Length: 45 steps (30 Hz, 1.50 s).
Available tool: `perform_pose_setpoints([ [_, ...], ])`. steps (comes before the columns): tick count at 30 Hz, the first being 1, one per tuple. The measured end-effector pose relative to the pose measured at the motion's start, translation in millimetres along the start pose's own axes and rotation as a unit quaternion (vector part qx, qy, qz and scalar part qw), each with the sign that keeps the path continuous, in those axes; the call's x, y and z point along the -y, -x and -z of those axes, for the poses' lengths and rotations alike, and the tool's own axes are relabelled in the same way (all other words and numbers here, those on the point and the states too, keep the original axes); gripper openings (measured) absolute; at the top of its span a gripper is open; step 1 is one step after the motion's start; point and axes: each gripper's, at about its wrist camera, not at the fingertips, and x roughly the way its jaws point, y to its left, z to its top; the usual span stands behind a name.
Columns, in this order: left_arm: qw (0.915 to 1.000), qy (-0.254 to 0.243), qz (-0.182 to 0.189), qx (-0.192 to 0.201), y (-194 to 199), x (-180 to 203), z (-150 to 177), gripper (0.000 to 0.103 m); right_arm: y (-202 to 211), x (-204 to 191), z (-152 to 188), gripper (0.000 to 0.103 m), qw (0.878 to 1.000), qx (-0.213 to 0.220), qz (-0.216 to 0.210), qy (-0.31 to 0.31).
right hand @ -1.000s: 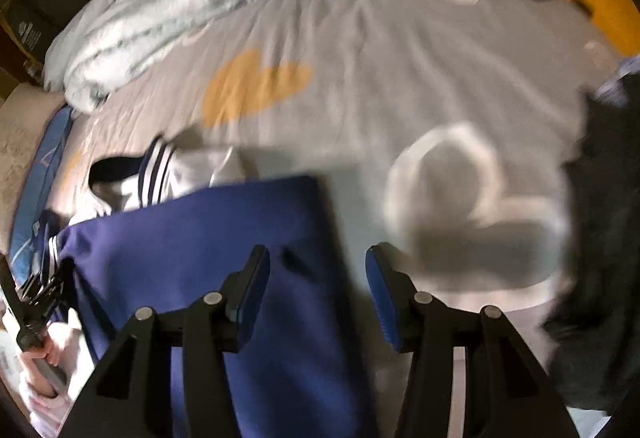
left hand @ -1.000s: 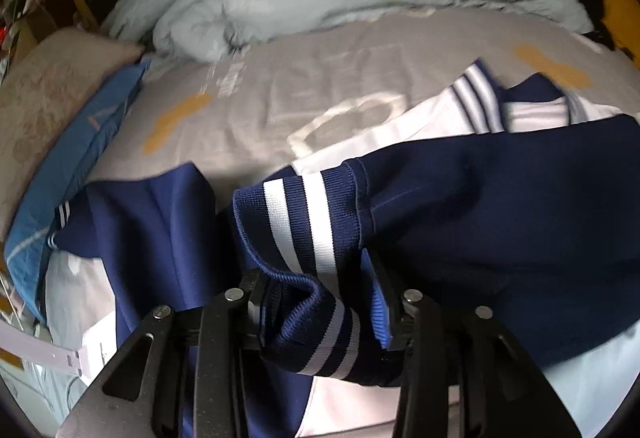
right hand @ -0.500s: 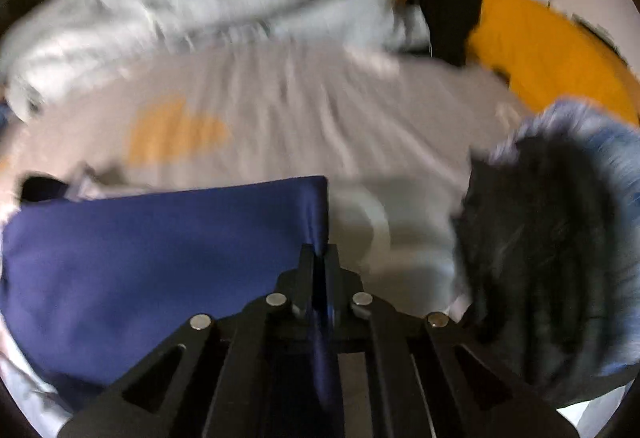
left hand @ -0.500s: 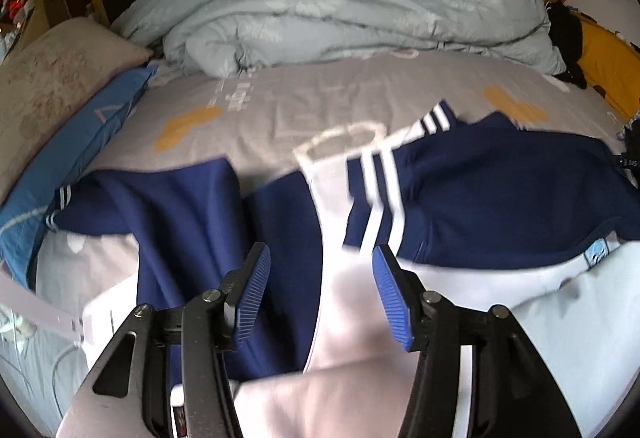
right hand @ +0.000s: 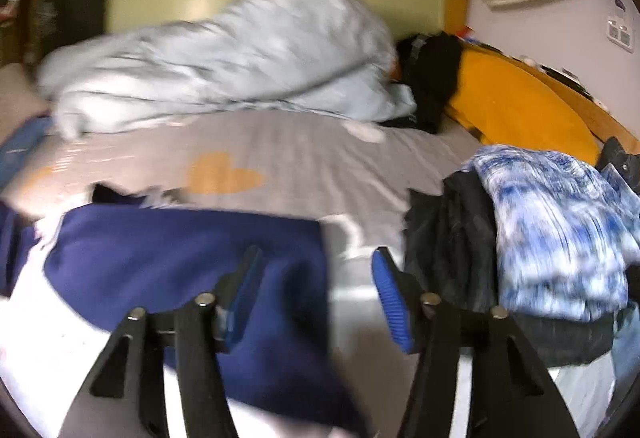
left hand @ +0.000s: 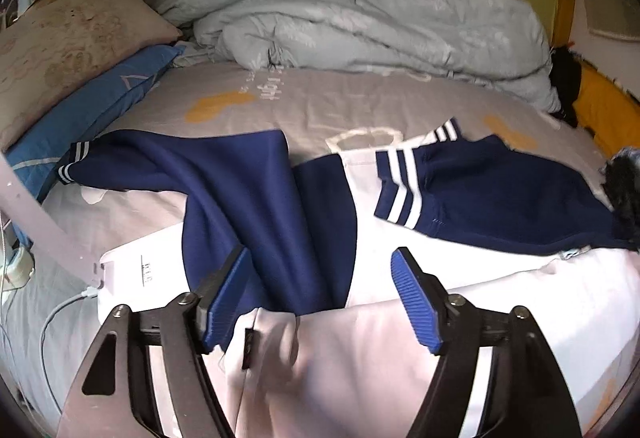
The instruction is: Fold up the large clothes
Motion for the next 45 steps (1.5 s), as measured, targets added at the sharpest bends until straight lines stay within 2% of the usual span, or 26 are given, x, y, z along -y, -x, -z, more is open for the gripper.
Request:
perform_pose_setpoints([
  [2, 0.9999, -0.007, -0.003, 0.013, 11.2, 0.9, 3.2, 0.08, 18.2, -9.6, 15.7, 0.066, 1.0, 0.013, -0.024, -0.003],
  [4, 0.9996, -0.011, -0.011, 0.023, 19.9, 1.6, 7.3, 0.088, 27.3, -14.3, 31.9, 0.09, 0.998, 0.028, -0.048, -0.025],
  [7, 0.9993, -0.004, -0.011, 0.035, 29.8, -1.2, 17.8, 0.102, 34.2, -19.5, 50.8, 0.103, 0.996, 0.04, -0.052, -0.062],
  [13, 0.9986, -0.015, -0.026, 0.043, 29.9, -4.3, 27.9, 0.103, 28.2, -36.9, 57.9, 0.103, 0.999, 0.028, -0.024, -0.019],
  [15, 0.9983, -0.011, -0.029, 0.049, 28.9, -7.0, 27.2, 0.103, 27.8, -40.2, 61.8, 0.103, 0.999, 0.027, -0.026, -0.008],
  [20, 0.9982, -0.004, -0.001, 0.059, 27.0, -9.2, 26.5, 0.103, 22.6, -39.8, 71.4, 0.103, 0.999, 0.024, -0.043, -0.022],
  [25, 0.9972, 0.019, 0.013, 0.071, 26.4, -19.9, 23.9, 0.103, 9.6, -35.4, 75.9, 0.103, 0.998, -0.002, -0.031, -0.045],
  [29, 0.9961, 0.031, 0.005, 0.082, 23.6, -27.3, 17.9, 0.102, 14.6, -35.3, 75.3, 0.103, 0.999, 0.024, -0.007, -0.023],
  [31, 0.9964, 0.026, 0.002, 0.081, 15.9, -28.3, 8.9, 0.098, 20.7, -35.9, 72.8, 0.103, 0.999, 0.045, 0.005, -0.012],
  [33, 0.9958, 0.031, -0.004, 0.086, 9.1, -34.5, -3.8, 0.094, 24.3, -36.3, 68.8, 0.103, 0.998, 0.057, -0.009, -0.002],
  [36, 0.9947, 0.044, -0.023, 0.09, -1.0, -51.1, -25.3, 0.087, 22.6, -36.3, 66.8, 0.103, 0.998, 0.049, -0.043, 0.012],
  [39, 0.9937, 0.068, -0.03, 0.084, -14.3, -73.3, -44.2, 0.071, 17.9, -35.8, 68.5, 0.103, 0.998, 0.035, -0.054, 0.011],
  [41, 0.9933, 0.086, -0.028, 0.072, -28.5, -90.7, -53.5, 0.059, 14.3, -36.9, 67.9, 0.103, 0.998, 0.024, -0.057, 0.012],
  [45, 0.9895, 0.136, -0.046, 0.016, -65.1, -121.5, -55.0, 0.056, 6.8, -37.1, 68.9, 0.103, 0.997, 0.0, -0.081, -0.003],
])
